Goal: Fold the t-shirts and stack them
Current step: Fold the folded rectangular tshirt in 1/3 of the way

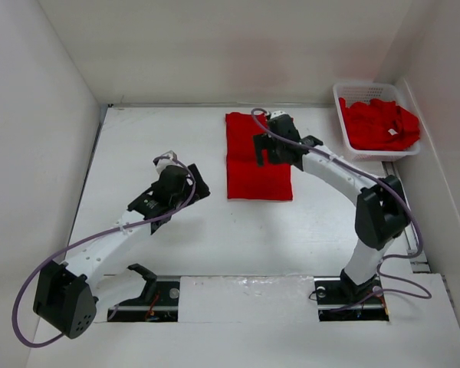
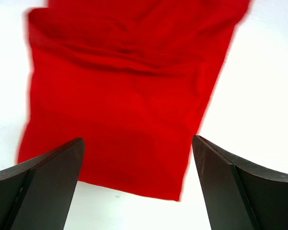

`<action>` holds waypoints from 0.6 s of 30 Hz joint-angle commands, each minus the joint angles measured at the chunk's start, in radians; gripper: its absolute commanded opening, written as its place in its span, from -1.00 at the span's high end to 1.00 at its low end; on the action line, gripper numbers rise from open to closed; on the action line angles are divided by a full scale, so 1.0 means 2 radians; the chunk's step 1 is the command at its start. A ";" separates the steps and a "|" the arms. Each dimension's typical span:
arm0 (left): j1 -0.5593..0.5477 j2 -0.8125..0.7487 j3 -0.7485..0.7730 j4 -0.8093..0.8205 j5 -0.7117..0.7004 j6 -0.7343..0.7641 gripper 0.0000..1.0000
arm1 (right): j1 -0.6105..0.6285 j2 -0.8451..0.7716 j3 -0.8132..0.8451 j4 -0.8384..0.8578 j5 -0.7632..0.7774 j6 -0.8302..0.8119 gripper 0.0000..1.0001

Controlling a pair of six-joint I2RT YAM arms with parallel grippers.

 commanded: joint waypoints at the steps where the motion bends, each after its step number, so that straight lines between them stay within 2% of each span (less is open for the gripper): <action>1: 0.000 0.000 -0.012 0.034 0.027 0.008 -0.99 | 0.016 0.006 0.006 0.038 -0.022 0.014 -0.98; 5: 0.000 -0.006 -0.030 0.034 0.027 -0.001 -0.99 | 0.058 0.052 0.037 0.038 0.034 0.003 -0.98; 12: 0.000 -0.036 -0.040 0.002 0.013 -0.015 -0.99 | 0.063 0.192 0.195 0.013 0.100 -0.007 -0.98; 16: 0.000 -0.056 -0.040 -0.009 0.008 -0.015 -0.99 | 0.047 0.274 0.340 -0.013 0.111 -0.012 -0.98; 18: 0.000 -0.063 -0.040 -0.014 0.008 -0.015 -0.99 | 0.040 0.316 0.386 -0.018 0.118 -0.012 -0.98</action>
